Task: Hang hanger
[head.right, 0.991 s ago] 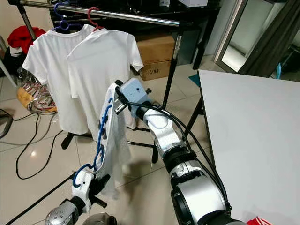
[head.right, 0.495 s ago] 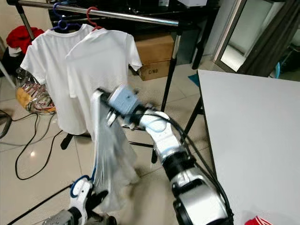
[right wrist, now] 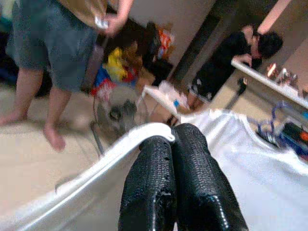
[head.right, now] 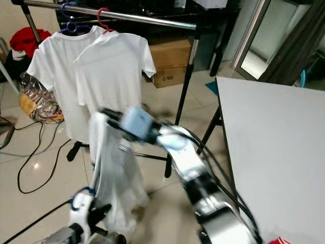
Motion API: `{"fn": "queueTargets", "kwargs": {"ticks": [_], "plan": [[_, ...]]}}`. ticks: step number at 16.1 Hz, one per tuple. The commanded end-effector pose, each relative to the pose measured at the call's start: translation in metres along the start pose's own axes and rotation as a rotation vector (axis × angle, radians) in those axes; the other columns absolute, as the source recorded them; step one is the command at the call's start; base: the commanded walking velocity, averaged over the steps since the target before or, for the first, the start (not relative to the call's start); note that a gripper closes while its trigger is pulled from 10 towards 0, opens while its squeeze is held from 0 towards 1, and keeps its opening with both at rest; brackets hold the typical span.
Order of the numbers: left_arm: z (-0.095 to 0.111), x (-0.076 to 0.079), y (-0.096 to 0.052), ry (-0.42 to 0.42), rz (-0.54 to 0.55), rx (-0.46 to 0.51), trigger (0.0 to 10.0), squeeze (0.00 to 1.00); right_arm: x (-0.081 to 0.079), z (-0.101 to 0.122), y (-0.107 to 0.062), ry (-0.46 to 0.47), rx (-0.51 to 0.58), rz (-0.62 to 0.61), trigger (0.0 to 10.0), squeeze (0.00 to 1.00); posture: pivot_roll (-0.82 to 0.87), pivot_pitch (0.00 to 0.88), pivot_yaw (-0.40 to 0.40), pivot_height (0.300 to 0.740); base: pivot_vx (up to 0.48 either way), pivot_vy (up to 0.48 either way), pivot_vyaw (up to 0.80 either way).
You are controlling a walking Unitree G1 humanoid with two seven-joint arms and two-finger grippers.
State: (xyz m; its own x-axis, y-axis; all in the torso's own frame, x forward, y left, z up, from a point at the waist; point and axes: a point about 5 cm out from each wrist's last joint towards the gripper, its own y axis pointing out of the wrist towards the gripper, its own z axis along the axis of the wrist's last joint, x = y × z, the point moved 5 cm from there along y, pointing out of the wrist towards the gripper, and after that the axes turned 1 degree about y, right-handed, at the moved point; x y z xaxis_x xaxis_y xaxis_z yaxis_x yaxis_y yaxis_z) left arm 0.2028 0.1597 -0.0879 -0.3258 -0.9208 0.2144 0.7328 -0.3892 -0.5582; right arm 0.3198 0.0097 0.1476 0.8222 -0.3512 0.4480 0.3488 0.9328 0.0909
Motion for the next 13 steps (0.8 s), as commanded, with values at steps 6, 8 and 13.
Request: {"fn": "queueTargets", "kwargs": {"ticks": [6,8,13], "plan": [[0.019,0.015,0.010,0.013,-0.073,0.061,10.0,0.00,-0.001,-0.003,0.006,-0.150,-0.042,-0.038,10.0,0.00,0.12,0.000,-0.019,0.740,0.000,0.000,0.00],[0.022,0.006,0.014,-0.055,-0.036,0.045,10.0,0.00,0.002,0.020,0.010,-0.119,0.073,-0.042,10.0,0.00,0.13,0.000,-0.024,0.740,0.000,0.000,0.00],[0.089,-0.007,0.035,-0.026,-0.024,0.171,10.0,0.00,-0.018,0.014,0.010,0.068,0.071,0.079,10.0,0.00,0.13,0.000,-0.031,0.740,0.000,0.000,0.00]]}}
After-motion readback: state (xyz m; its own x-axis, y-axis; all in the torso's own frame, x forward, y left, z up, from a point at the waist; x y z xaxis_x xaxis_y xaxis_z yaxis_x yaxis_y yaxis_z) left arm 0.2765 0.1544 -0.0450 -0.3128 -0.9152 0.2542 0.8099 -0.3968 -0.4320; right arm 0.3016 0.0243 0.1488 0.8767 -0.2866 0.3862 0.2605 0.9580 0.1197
